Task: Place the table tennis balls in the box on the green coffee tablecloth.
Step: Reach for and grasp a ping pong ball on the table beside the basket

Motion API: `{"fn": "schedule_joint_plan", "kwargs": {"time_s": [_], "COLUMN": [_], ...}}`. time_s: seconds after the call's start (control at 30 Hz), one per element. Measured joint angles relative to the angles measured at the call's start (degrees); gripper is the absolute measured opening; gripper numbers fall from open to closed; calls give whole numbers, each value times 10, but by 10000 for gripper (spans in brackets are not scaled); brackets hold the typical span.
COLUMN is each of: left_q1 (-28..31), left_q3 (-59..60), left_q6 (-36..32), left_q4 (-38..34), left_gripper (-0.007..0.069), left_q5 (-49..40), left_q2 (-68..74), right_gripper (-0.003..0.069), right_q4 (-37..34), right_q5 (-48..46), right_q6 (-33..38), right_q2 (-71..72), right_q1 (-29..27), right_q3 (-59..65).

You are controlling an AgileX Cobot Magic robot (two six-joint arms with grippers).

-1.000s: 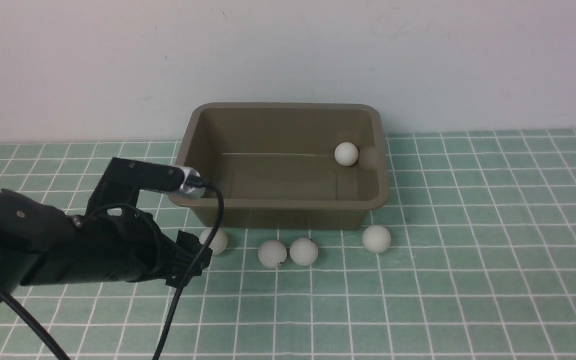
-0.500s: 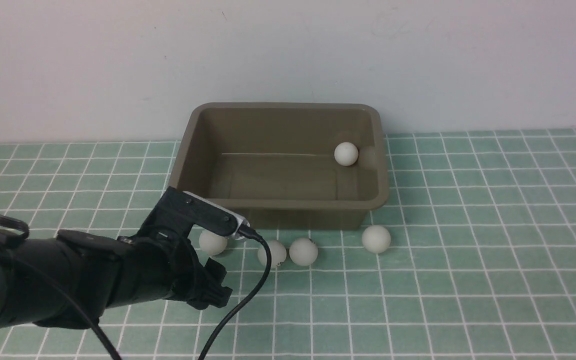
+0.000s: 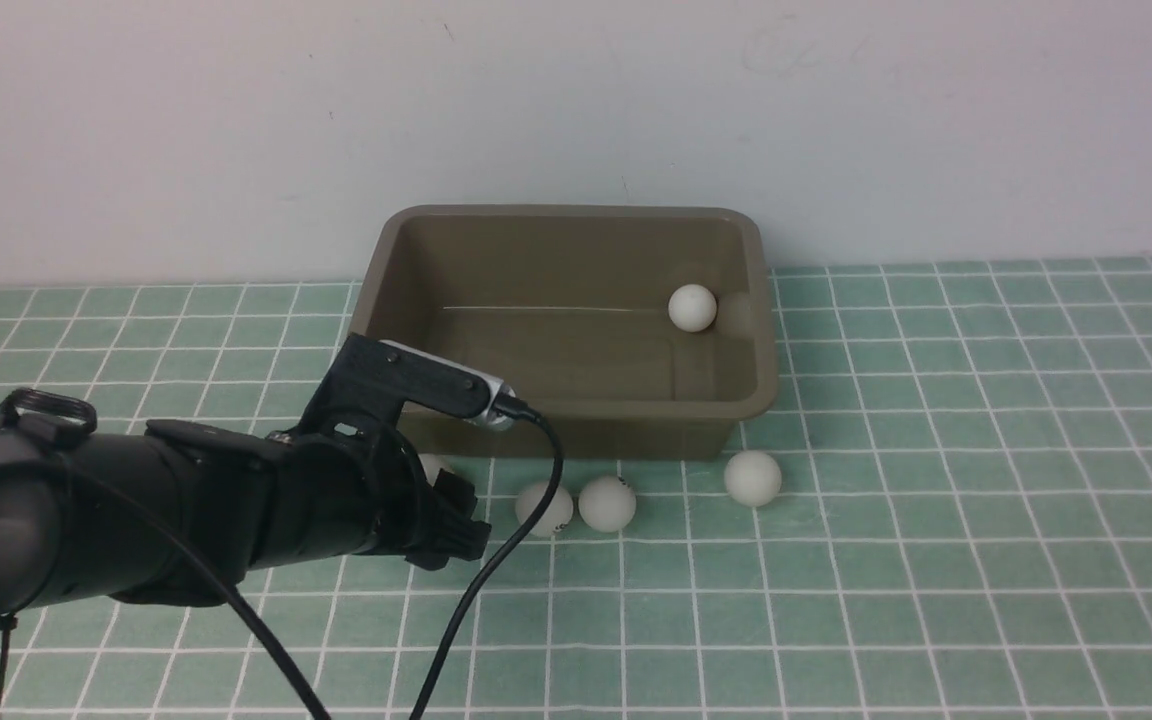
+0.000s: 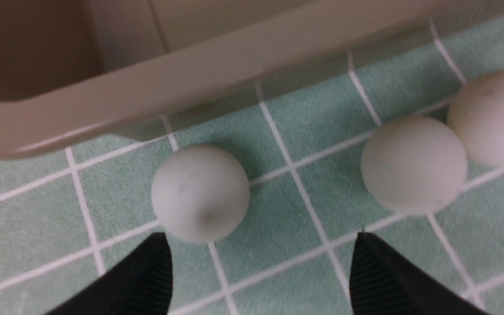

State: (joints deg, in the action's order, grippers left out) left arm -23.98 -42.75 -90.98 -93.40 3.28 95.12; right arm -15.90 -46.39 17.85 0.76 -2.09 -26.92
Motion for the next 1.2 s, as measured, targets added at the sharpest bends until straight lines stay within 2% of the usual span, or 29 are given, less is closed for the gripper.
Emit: {"fn": "schedule_joint_plan", "kwargs": {"time_s": [0.27, 0.6, 1.1, 1.2], "left_q1": [0, 0, 0, -1], "left_q3": [-30, -31, -79, -83], "left_q6": [7, 5, -4, -4], "left_q4": [-52, -54, -46, -47], "left_gripper": [489, 489, 489, 451], "left_q5": [6, 49, 46, 51], "left_q2": [41, 56, 106, 114], "right_gripper": [388, 388, 388, 388], "right_q4": [0, 0, 0, 0], "right_q5": [0, 0, 1, 1], "right_q6": [0, 2, 2, 2], "right_q2": [0, 0, 0, 0], "right_q1": [0, 0, 0, 0], "right_q3": [0, 0, 0, 0]}}
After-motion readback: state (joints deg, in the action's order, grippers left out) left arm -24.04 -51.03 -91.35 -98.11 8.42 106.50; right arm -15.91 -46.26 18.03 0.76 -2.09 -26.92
